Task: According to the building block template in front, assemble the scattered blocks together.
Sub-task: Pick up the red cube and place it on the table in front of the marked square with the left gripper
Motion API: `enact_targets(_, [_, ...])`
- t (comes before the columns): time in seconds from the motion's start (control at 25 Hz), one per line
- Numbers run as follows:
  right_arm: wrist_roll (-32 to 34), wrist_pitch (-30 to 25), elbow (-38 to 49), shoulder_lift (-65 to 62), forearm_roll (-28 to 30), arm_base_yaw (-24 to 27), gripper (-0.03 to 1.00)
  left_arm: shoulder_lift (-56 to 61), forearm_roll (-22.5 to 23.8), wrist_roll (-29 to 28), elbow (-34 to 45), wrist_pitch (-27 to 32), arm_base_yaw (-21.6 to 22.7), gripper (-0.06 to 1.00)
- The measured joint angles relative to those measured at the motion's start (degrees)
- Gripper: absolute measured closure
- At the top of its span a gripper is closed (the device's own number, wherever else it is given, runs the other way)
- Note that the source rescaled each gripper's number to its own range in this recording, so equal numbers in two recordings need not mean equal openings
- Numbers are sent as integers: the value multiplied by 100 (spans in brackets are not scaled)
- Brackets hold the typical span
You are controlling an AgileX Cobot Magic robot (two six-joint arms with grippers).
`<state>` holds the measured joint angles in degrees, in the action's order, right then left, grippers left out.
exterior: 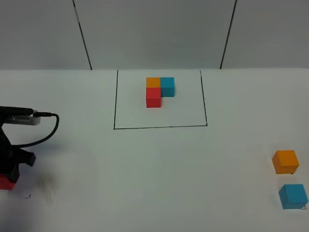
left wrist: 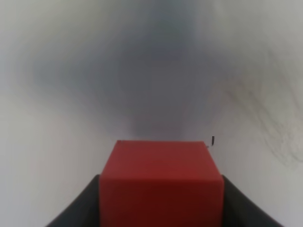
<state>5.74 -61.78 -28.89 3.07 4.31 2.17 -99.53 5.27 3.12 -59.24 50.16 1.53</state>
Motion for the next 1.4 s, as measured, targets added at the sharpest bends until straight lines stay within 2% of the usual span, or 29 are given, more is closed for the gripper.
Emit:
enact_targets(0.12, [0, 0, 0, 0, 0, 0, 47, 0, -19, 409, -377, 429, 0, 94])
enact_targets(0.24, [0, 0, 0, 0, 0, 0, 47, 0, -102, 1124, -607, 598, -58, 94])
enact_targets(0.44, [0, 0, 0, 0, 0, 0, 47, 0, -135, 2868, -670, 600, -417, 94])
enact_targets(0.88, [-1, 0, 0, 0, 0, 0, 47, 0, -477, 5679, -670, -285, -1406, 94])
enact_targets(1.04, [-1, 0, 0, 0, 0, 0, 47, -5, -857, 5992, -808, -205, -1550, 94])
enact_targets(1.28, [-1, 0, 0, 0, 0, 0, 47, -5, -1905, 6020, -1667, 1137, -1652, 94])
enact_targets(1.4, [-1, 0, 0, 0, 0, 0, 47, -5, -1754, 5809, -1962, 1348, -2088, 94])
